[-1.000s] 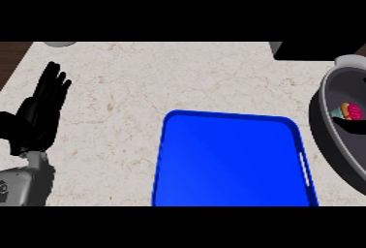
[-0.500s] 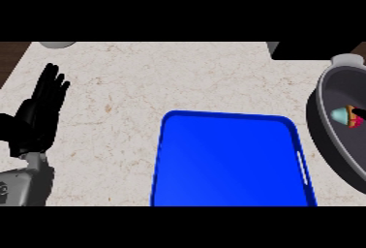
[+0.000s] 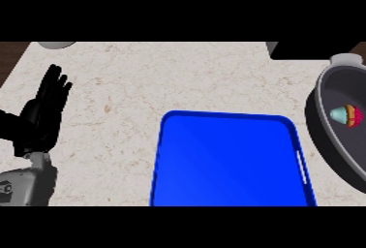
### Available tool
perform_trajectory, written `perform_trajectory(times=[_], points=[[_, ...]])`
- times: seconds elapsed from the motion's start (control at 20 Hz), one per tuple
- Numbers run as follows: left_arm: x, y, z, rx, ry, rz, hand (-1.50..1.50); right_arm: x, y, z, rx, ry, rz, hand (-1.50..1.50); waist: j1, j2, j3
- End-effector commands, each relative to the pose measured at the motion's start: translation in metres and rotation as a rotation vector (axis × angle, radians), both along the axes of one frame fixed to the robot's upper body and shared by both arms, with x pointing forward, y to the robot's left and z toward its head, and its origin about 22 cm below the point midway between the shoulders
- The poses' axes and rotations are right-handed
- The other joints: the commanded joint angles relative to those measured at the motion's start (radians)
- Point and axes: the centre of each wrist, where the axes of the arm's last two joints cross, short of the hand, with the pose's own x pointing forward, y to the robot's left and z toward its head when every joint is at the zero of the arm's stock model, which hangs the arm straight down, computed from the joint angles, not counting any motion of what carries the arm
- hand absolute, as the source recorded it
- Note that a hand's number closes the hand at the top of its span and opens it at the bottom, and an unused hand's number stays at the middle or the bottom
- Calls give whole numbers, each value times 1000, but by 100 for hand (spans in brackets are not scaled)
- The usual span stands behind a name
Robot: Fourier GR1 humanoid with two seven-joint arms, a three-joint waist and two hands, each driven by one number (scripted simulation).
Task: Pick the cupcake from the tray and place it in the pot
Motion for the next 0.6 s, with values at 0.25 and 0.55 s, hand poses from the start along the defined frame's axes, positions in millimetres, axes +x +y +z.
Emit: perform_trajectory(times=[0.25,0.55], points=[[-8,-12,-1,4,-9,-8,0,-66,-50,13,-4,16,19,-150,6,1,1],[2,-2,2,5,-11,-7,0,-68,-53,10,9,24,42,-150,6,1,1]])
